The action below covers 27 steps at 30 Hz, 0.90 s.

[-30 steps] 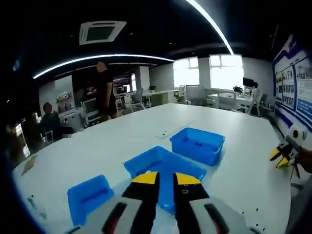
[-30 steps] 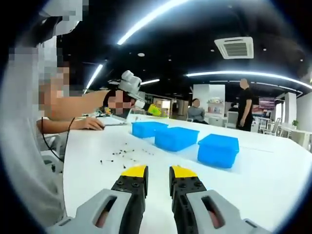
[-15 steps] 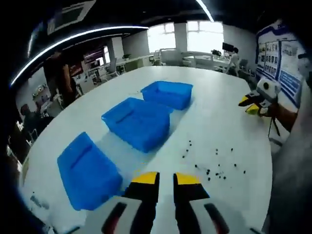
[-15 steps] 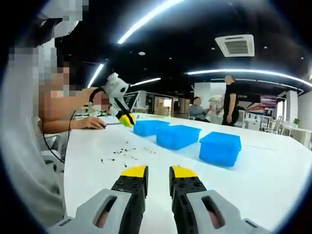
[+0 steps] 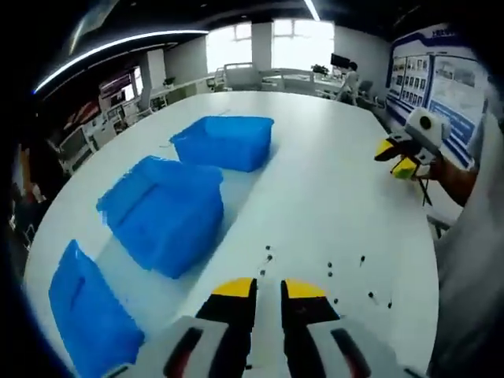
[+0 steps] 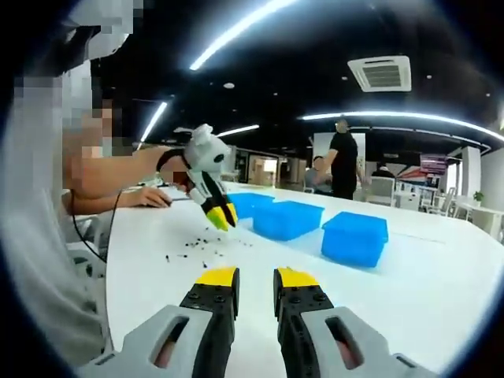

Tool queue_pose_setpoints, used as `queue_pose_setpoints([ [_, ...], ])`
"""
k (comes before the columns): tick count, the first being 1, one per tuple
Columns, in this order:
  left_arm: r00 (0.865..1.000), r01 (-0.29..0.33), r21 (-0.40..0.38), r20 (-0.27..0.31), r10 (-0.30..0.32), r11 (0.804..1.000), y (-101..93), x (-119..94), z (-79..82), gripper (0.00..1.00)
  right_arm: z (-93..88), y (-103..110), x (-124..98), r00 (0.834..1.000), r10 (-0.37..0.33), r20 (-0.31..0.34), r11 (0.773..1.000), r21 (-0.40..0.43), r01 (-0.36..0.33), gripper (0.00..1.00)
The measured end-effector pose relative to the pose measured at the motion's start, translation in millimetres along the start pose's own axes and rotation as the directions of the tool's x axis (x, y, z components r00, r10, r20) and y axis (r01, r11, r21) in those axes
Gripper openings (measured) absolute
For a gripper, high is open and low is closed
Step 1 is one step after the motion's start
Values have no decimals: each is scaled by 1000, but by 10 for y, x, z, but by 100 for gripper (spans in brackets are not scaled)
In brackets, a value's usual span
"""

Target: Pick up the resistors one by one and place each resistor into its matching bin, sorting the parts by color and model until every resistor is separated into the correct bin for its type

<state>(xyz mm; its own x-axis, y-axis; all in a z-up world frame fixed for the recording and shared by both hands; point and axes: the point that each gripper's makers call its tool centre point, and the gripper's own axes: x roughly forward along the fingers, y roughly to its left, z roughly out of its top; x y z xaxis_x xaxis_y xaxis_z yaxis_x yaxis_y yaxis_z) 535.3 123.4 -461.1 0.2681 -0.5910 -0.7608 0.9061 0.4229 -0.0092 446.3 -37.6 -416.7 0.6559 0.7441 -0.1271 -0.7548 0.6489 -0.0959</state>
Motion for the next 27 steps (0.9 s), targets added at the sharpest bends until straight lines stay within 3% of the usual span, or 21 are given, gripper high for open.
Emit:
queue_pose_setpoints([
  [7, 999, 12, 51, -36, -10, 999, -28, 283, 117, 15, -27, -32, -41, 1000, -13, 1, 1000, 6, 13, 20],
  [14, 997, 41, 114, -67, -33, 993, 4, 309, 151, 15, -49, -78, -95, 1000, -23, 5, 1000, 7, 23, 20],
  [16, 995, 65, 199, -92, -47, 978, 1, 277, 160, 15, -49, -85, -103, 1000, -25, 3, 1000, 6, 25, 20],
  [19, 979, 175, 349, -159, -125, 921, -207, 183, 106, 15, -26, -91, -123, 1000, -28, 6, 1000, -1, 28, 20],
  [21, 963, 235, 310, -202, -178, 921, -377, 118, 56, 15, -25, -103, -135, 999, -35, 8, 999, -1, 35, 20],
  [22, 962, 236, 300, -206, -179, 924, -391, 113, 55, 15, -27, -105, -136, 999, -36, 7, 999, 0, 36, 20],
  [24, 959, 203, 190, -235, -156, 961, -451, 107, 30, 14, -53, -127, -148, 999, -45, 8, 999, 8, 45, 20],
  [27, 961, 201, 160, -222, -164, 966, -523, 116, 72, 14, -71, -138, -142, 999, -51, 5, 999, 14, 51, 20],
])
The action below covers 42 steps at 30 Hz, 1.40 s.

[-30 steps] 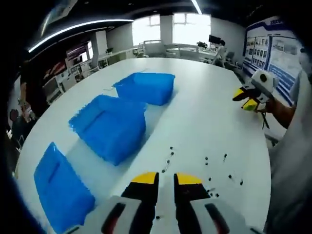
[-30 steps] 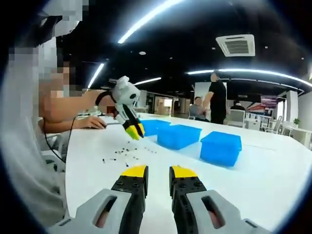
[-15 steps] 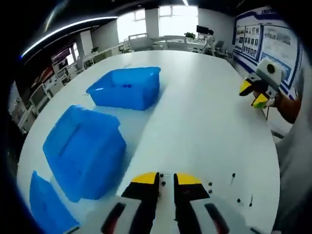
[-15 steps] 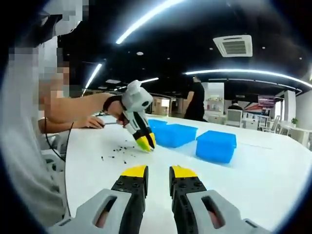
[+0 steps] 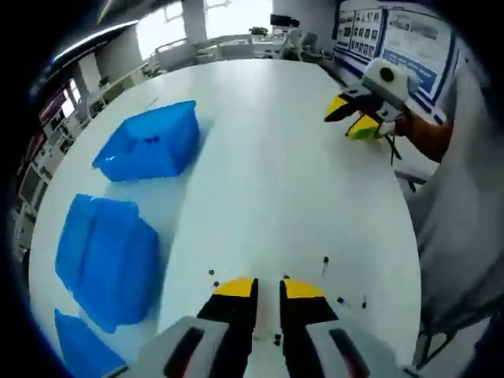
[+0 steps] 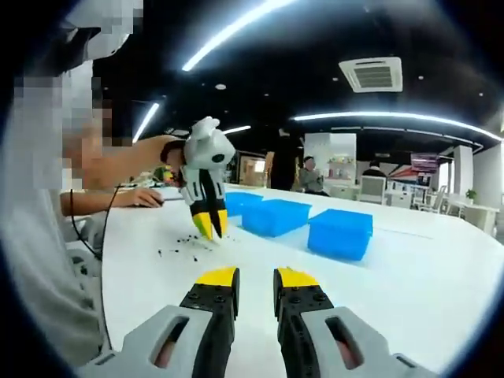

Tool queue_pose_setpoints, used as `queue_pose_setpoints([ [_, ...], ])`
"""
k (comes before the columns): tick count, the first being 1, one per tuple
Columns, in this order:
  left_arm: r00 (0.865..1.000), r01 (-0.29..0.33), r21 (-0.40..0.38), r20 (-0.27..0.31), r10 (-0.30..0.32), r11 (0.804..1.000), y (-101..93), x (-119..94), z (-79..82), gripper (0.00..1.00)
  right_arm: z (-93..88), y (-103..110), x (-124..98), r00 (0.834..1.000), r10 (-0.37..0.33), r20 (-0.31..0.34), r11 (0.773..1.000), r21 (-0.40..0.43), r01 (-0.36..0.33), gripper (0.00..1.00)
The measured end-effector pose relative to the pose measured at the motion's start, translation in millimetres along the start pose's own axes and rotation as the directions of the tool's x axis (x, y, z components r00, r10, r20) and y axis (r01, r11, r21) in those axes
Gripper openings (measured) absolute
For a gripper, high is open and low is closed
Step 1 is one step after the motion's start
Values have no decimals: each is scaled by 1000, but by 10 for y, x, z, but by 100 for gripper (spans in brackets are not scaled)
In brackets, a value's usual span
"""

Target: Pick up the resistors one by one and place each resistor into its matching bin, sorting the parts by color and model until every resistor is separated into the correct bin for its type

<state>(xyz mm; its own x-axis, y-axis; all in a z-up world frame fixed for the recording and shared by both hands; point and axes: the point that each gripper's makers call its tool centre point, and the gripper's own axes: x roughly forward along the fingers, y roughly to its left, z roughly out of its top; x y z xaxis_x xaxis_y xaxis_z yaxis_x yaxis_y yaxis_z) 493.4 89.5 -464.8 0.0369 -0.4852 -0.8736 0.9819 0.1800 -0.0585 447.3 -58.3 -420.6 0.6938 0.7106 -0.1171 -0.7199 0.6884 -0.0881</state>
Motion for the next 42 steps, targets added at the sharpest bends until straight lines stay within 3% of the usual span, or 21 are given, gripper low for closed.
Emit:
queue_pose_setpoints([
  [3, 1000, 13, -7, 6, -13, 1000, -61, 21, 30, 13, -4, 4, 4, 1000, 4, 0, 1000, 1, -4, 20],
  [5, 1000, -4, 13, -24, 4, 1000, -46, 56, -14, 13, -10, 4, 2, 1000, 7, -1, 1000, -2, -7, 20],
  [10, 999, 1, -35, -54, -3, 999, -60, 176, -101, 13, -22, -28, -21, 1000, 2, 1, 1000, -2, -2, 20],
  [11, 1000, 3, -49, -27, -4, 999, -64, 162, -61, 11, -21, -32, -25, 1000, 0, 1, 1000, -2, 0, 20],
  [21, 1000, 16, -55, -10, -17, 998, -79, 161, -75, 5, -36, -10, -32, 1000, 4, -5, 1000, -13, -4, 20],
  [23, 999, 44, -50, 18, -43, 998, -107, 148, -47, 5, -22, -12, -33, 1000, 1, -2, 1000, -13, -1, 20],
  [26, 986, 103, -37, 138, -97, 994, -172, 37, 138, 5, -15, -18, -43, 1000, -4, 0, 1000, -12, 4, 20],
  [28, 965, 117, -8, 235, -112, 993, -145, -82, 289, 5, -23, -21, -52, 1000, -6, -2, 1000, -12, 6, 20],
  [30, 936, 116, -45, 340, -94, 992, -3, -220, 419, 6, -30, -20, -61, 1000, -7, -5, 1000, -14, 7, 20],
  [31, 914, 103, -61, 399, -70, 993, 99, -301, 488, 6, -27, -17, -66, 1000, -8, -5, 1000, -16, 8, 20],
  [32, 889, 85, -101, 456, -30, 991, 236, -390, 549, 6, -21, -17, -73, 1000, -10, -5, 1000, -17, 9, 20],
  [33, 855, 57, -145, 517, 26, 988, 400, -493, 616, 6, -10, -18, -80, 1000, -13, -4, 1000, -17, 13, 20],
  [34, 810, 24, -217, 576, 108, 976, 616, -618, 671, 6, 7, -20, -88, 1000, -18, -1, 1000, -18, 18, 20],
  [35, 787, -15, -259, 592, 171, 966, 775, -687, 669, 6, 16, -23, -93, 1000, -21, 0, 1000, -18, 21, 20],
  [36, 774, -85, -299, 581, 252, 950, 944, -735, 635, 6, 19, -26, -96, 1000, -25, 0, 1000, -18, 25, 20],
  [37, 769, -127, -324, 565, 300, 937, 1045, -756, 601, 6, 20, -28, -98, 1000, -27, -1, 999, -18, 27, 20],
  [39, 740, -249, -378, 519, 427, 891, 1314, -818, 514, 6, 22, -30, -101, 999, -32, -5, 999, -21, 32, 20],
  [40, 734, -295, -388, 493, 467, 873, 1406, -828, 465, 6, 28, -28, -101, 999, -34, -6, 999, -22, 34, 20],
  [42, 701, -367, -414, 466, 540, 833, 1565, -870, 409, 6, 46, -22, -103, 999, -38, -5, 999, -26, 38, 20],
])
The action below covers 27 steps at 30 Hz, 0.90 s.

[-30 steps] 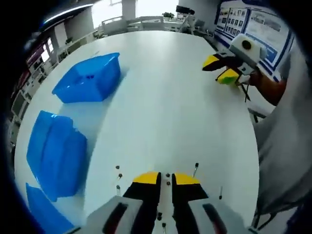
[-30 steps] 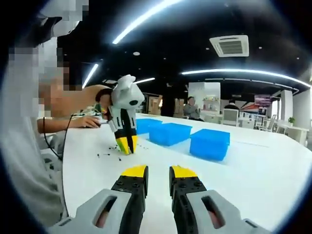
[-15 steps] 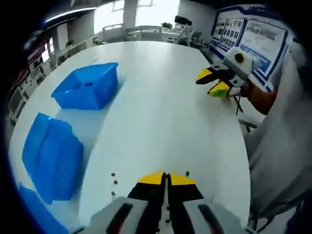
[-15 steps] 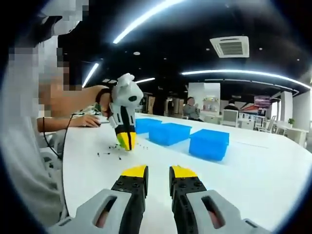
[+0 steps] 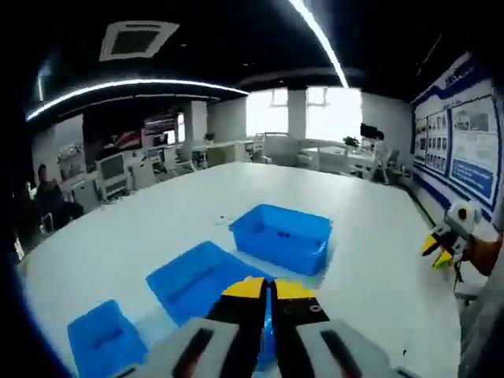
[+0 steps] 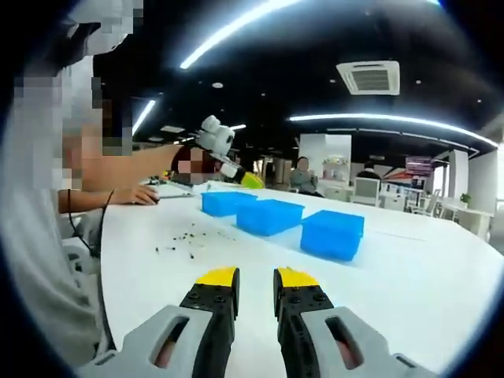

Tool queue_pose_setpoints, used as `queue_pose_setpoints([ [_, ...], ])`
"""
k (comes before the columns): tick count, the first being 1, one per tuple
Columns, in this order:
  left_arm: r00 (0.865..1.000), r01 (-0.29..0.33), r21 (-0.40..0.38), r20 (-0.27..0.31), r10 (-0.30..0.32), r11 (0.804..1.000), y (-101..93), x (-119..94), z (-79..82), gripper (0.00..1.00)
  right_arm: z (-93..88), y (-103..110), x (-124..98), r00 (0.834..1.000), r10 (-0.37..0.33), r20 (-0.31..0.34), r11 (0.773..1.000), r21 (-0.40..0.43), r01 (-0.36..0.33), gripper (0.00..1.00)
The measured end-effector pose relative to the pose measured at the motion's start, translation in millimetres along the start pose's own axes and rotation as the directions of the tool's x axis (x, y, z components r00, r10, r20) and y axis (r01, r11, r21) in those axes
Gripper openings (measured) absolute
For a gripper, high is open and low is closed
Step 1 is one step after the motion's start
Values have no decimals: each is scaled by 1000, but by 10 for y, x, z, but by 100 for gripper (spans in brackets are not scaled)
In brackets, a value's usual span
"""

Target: Pick up the resistors one by one and place each resistor into its matching bin, sorting the parts by color and model until every resistor is separated into the correct bin for its type

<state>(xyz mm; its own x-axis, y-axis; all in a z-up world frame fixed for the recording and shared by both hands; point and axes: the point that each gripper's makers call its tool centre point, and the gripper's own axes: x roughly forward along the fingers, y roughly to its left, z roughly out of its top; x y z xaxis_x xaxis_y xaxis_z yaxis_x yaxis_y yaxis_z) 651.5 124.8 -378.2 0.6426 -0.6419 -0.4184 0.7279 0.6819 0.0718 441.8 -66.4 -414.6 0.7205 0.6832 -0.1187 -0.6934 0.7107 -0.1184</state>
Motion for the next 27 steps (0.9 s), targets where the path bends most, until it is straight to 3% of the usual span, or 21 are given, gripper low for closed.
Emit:
queue_pose_setpoints([
  [1, 1000, -16, -29, 20, 16, 999, 45, 17, 22, 6, 12, 3, -2, 1000, -3, 1, 1000, -2, 3, 20],
  [3, 998, 27, -72, 66, -23, 997, 40, 39, 89, 10, 29, 0, -6, 1000, -10, 4, 1000, -4, 10, 20],
  [5, 999, 4, -116, 32, 0, 993, 133, 36, 53, 15, 46, 1, -14, 1000, -16, 8, 1000, -3, 16, 20],
  [7, 1000, -5, -83, -11, 4, 997, 176, 26, 18, 19, 55, 4, -25, 1000, -19, 11, 1000, -4, 19, 20],
  [15, 999, 4, -6, -54, -5, 1000, 140, -95, 67, 18, 39, 2, -39, 1000, -27, 12, 1000, -3, 27, 20],
  [19, 996, 51, 81, -81, -45, 995, -9, -132, 64, 18, 56, 24, -31, 1000, -22, 16, 1000, -5, 22, 20],
  [25, 992, 87, 113, -99, -76, 990, -146, -174, 13, 18, 55, 62, -27, 1000, -15, 17, 1000, -5, 15, 20],
  [27, 987, 124, 154, -117, -107, 980, -213, -191, -20, 17, 57, 70, -36, 1000, -13, 20, 1000, -2, 13, 20],
])
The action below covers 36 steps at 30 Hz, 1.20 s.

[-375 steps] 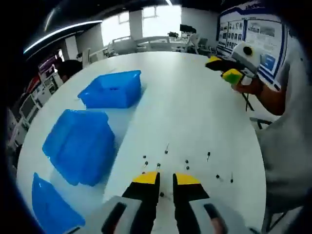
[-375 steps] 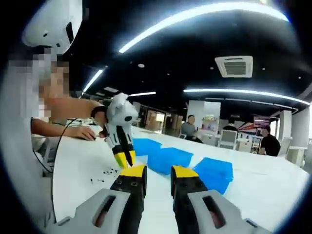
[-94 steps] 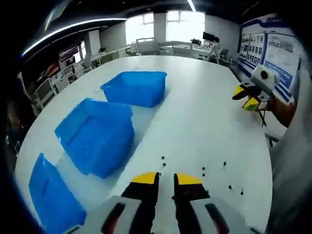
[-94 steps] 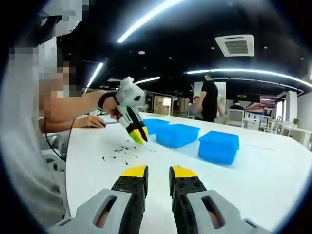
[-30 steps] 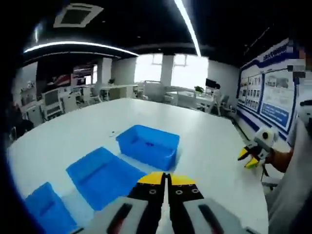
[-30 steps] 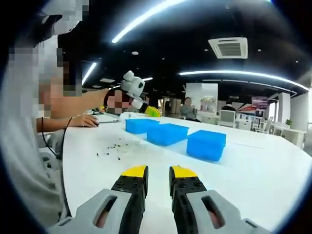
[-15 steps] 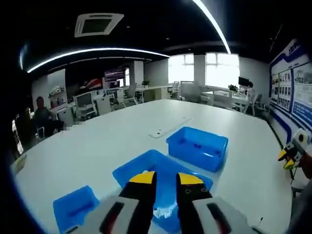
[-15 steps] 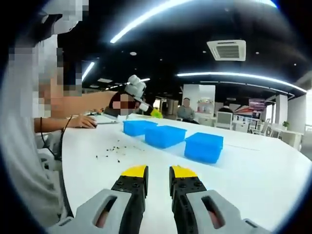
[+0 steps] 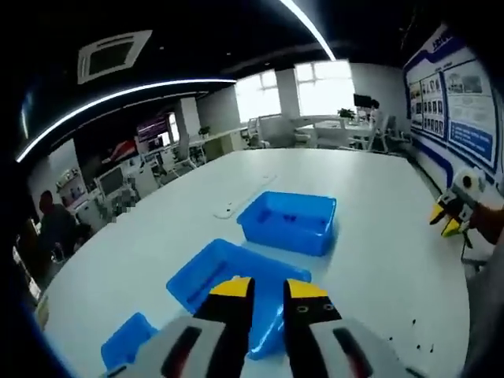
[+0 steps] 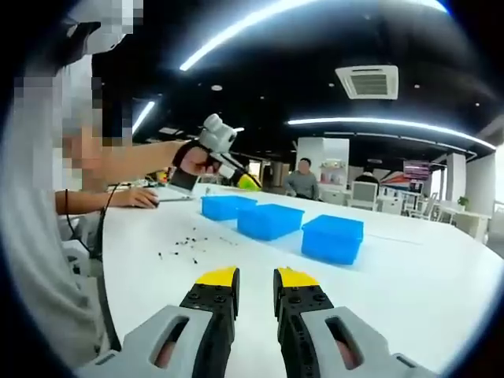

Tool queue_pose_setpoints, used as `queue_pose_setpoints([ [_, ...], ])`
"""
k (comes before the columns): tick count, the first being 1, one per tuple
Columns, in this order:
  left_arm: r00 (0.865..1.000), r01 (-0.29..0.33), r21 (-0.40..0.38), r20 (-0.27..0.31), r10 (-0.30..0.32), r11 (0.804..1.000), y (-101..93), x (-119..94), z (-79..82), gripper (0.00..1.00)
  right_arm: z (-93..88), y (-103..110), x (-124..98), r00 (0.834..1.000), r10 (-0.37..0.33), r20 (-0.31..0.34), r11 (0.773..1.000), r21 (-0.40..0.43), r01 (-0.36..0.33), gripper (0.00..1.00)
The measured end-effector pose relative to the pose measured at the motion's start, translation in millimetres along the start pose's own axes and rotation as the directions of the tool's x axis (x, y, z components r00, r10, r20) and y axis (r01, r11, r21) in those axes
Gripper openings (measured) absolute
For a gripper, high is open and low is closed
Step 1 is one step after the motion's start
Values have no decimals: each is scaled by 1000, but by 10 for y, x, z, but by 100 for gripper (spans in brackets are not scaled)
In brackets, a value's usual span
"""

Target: Pick up the resistors one by one and place each resistor into its matching bin, sorting the parts by color and model until every resistor is separated into the correct bin for its type

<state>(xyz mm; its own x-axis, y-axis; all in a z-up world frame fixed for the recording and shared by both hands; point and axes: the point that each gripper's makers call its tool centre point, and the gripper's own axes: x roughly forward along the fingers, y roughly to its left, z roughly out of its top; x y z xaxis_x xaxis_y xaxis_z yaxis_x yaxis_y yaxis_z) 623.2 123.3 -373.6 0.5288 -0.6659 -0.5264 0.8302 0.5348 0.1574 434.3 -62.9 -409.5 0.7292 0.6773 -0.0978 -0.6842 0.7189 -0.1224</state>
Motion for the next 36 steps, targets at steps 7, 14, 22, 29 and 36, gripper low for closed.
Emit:
queue_pose_setpoints([
  [7, 974, 215, 24, -79, -212, 976, -484, -53, -139, 15, 16, 12, -30, 1000, 1, 6, 1000, -5, -1, 20],
  [14, 905, 345, 202, -329, -269, 916, -849, -84, -494, 15, 6, 78, 19, 1000, 17, 3, 1000, -7, -17, 20],
  [22, 823, 463, 332, -505, -260, 822, -961, 25, -731, 14, -28, 70, 20, 1000, 20, 0, 1000, -1, -20, 20],
  [29, 805, 477, 303, -527, -272, 825, -919, 210, -789, 12, -68, 20, -21, 1000, 4, -3, 1000, 9, -4, 20],
  [36, 774, 477, 269, -579, -255, 837, -875, 255, -954, 10, -122, -27, -62, 1000, -7, -15, 1000, 15, 7, 20],
])
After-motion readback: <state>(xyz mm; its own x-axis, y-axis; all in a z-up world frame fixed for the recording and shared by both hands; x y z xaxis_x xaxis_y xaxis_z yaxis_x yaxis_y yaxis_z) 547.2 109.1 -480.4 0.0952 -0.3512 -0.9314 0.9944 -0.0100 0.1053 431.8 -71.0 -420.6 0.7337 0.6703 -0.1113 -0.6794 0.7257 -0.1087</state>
